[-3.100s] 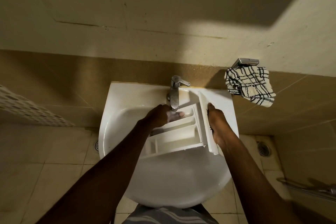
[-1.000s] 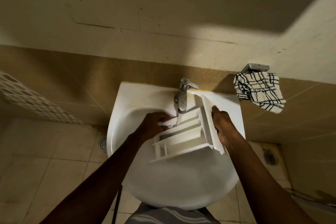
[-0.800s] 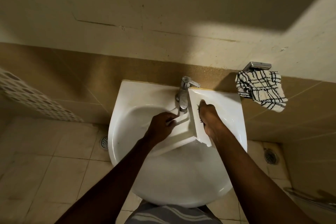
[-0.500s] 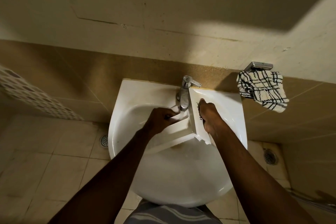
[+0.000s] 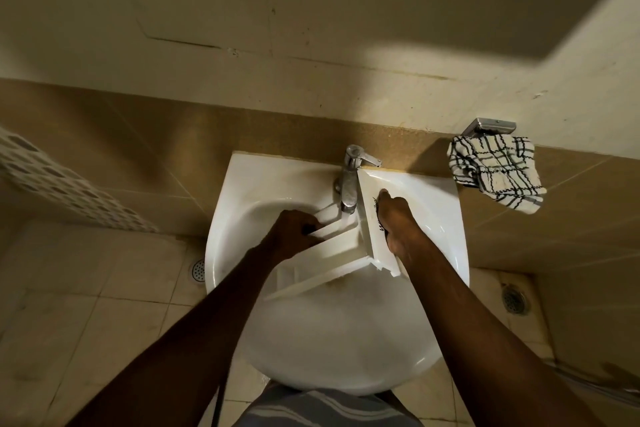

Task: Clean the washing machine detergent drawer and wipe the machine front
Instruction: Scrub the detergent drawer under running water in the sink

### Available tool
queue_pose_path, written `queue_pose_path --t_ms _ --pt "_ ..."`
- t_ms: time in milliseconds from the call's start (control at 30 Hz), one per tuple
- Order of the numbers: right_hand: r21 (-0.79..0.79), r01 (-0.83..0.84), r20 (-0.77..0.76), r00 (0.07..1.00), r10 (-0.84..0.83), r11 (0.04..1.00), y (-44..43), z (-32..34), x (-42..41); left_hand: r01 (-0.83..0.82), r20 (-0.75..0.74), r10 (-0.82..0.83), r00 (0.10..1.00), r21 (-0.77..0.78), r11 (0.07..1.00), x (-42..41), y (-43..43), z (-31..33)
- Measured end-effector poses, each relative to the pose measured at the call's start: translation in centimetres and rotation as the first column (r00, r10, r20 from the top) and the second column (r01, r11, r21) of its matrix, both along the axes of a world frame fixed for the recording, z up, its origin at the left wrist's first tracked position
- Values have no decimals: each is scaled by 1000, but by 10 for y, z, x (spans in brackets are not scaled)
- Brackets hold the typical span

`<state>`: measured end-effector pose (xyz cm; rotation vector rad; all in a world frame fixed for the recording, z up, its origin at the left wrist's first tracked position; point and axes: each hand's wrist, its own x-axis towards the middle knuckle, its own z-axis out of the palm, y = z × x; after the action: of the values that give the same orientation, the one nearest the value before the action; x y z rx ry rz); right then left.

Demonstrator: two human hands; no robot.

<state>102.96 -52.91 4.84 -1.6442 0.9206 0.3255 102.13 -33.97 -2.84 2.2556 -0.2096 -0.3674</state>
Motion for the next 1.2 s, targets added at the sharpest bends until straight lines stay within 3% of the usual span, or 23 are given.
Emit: queue_pose_path --t_ms 67,133,233,300,433,600,633,700,800,933,1000,1100,1200 --pt "-23 -10 9 1000 10 1000 1 0 -1 76 47 -79 996 55 996 1 -5 11" --pt "-47 -16 23 1000 17 999 3 2 -1 43 162 -45 986 15 999 4 -26 24" --pt "-36 -14 32 999 15 999 1 -1 -1 -133 94 143 985 -101 986 0 -48 33" --pt "-16 -13 19 1000 13 1000 -2 -3 -3 -139 68 149 986 -140 980 -7 -40 20" --pt "-10 -8 19 1000 8 1000 -10 -5 -12 -86 -63 83 995 -45 995 -12 -3 4" --pt "21 7 4 1000 -7 1000 -38 -5 -23 -421 -21 420 907 -16 907 -29 15 -2" --pt "30 5 -8 1000 -5 1000 -44 -5 -26 -483 -73 482 873 -4 876 -30 13 -4" --pt "23 1 -15 1000 0 1000 -55 -6 -30 -607 -315 566 762 -43 794 -27 4 -6" --pt "-34 -19 -18 1000 18 999 -69 -5 -34 -713 -631 495 598 -137 687 -20 -11 -10" --pt "-48 12 -35 999 -14 999 -87 -5 -38 -796 -843 337 419 -162 583 -25 -26 -9" --pt "-46 23 -33 999 -24 999 -94 -6 -39 -797 -903 249 351 -149 585 -28 -30 -9" --pt "-25 32 -32 999 -33 999 -101 -4 -41 -748 -922 200 332 -129 651 -29 -34 -13" --pt "13 52 -19 998 -52 999 -103 -5 -42 -752 -924 95 370 -237 615 -29 -34 -8"
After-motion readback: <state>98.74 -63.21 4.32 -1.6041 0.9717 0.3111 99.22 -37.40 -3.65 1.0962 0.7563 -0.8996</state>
